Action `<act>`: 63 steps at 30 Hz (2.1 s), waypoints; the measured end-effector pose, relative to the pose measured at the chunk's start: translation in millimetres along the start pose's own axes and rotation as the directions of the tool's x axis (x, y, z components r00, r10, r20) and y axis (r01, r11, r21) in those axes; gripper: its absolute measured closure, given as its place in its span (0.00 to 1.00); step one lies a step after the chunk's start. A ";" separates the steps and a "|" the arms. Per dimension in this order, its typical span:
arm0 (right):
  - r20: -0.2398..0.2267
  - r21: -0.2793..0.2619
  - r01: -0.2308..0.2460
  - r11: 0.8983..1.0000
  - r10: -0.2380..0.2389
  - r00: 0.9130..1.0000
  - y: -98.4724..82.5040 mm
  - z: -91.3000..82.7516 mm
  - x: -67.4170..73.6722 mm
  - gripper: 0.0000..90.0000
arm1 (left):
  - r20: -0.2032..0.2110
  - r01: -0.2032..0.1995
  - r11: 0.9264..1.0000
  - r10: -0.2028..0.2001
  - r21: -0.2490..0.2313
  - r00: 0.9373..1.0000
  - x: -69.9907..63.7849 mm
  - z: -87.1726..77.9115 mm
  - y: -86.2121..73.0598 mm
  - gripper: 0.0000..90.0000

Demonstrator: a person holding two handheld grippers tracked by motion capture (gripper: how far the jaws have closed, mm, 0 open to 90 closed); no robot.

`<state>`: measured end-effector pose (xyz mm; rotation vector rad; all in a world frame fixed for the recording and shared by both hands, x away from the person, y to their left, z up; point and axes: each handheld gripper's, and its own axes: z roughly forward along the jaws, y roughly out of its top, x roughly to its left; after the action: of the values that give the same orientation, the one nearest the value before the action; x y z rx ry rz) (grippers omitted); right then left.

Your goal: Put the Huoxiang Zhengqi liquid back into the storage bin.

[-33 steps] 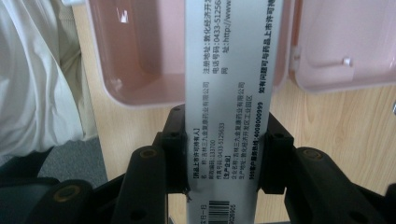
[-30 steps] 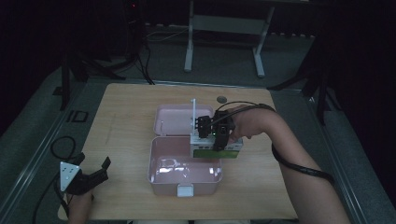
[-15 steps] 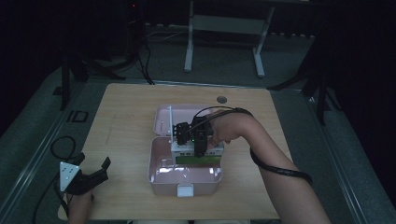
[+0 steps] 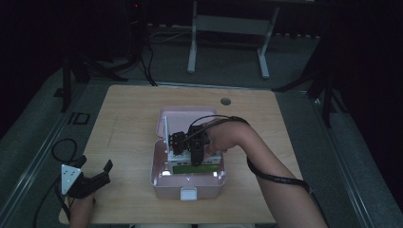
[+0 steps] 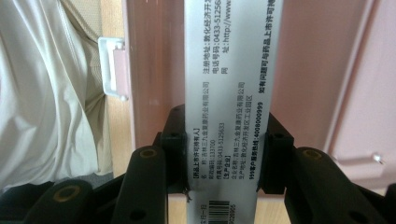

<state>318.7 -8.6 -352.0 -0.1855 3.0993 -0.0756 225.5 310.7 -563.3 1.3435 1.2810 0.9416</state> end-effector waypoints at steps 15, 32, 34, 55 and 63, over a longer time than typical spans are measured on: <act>-0.040 0.024 -0.014 1.000 0.015 0.999 0.5 51.9 -1.0 0.69 | 0.002 0.001 1.000 -0.001 0.001 1.000 0.1 0.1 0.0 0.03; -0.075 0.045 -0.019 0.999 0.022 0.997 2.6 94.2 1.1 0.69 | 0.003 0.001 1.000 -0.001 0.000 1.000 0.0 0.1 0.0 0.03; -0.072 0.042 -0.020 0.999 0.023 0.997 2.7 98.1 1.4 0.69 | 0.003 0.001 1.000 -0.001 0.001 1.000 0.0 0.1 0.0 0.03; -0.081 0.011 -0.009 1.000 0.010 0.997 -4.7 91.8 3.3 0.59 | 0.002 0.000 1.000 0.000 0.001 1.000 0.1 0.2 0.0 0.03; -0.057 -0.060 -0.015 0.998 0.011 0.998 -13.2 62.6 2.4 0.52 | 0.003 0.001 1.000 -0.001 0.002 1.000 0.1 0.1 0.1 0.03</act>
<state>320.3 -24.9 -413.9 -0.1675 3.1610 0.0131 225.6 310.8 -563.2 1.3450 1.2805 0.9372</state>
